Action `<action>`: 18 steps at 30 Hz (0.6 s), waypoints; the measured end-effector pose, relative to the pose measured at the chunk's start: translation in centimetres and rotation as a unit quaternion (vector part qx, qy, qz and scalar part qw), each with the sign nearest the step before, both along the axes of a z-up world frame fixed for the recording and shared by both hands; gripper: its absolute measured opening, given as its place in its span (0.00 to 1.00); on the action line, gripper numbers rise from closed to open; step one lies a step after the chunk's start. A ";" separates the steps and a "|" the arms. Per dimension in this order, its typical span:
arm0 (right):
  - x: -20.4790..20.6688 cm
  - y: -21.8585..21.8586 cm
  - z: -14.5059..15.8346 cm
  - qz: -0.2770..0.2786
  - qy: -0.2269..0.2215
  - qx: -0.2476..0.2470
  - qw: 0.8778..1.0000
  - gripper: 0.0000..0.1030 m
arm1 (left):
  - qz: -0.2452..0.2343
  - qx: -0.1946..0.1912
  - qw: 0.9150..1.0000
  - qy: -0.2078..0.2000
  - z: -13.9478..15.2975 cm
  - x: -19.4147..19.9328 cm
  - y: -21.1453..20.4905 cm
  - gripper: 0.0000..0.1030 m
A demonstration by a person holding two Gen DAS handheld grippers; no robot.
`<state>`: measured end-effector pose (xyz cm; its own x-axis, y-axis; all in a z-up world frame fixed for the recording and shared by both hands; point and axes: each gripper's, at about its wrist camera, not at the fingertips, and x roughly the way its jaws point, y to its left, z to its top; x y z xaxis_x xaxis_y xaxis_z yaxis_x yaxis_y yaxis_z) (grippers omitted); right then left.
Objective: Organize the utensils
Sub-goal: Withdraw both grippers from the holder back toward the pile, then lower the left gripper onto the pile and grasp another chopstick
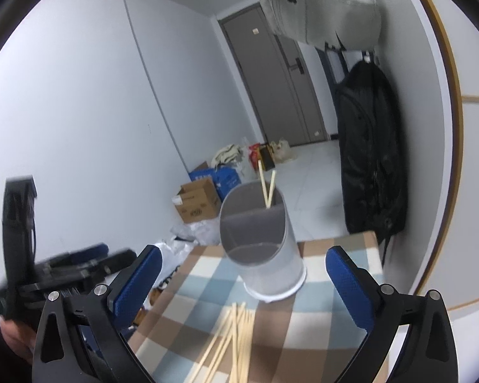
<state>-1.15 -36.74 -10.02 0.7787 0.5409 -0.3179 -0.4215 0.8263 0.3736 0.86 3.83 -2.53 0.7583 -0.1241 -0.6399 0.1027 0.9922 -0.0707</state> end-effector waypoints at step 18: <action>1.4 0.3 -2.1 -0.008 0.066 -0.016 0.998 1.00 | -0.002 0.073 0.980 0.187 -11.2 2.8 -1.1 0.84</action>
<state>0.22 -36.39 -12.12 0.7374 0.5168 -0.4349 -0.3568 0.8447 0.3989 3.68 2.69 -13.74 0.4676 -0.0139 -0.8838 0.1013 0.9941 0.0380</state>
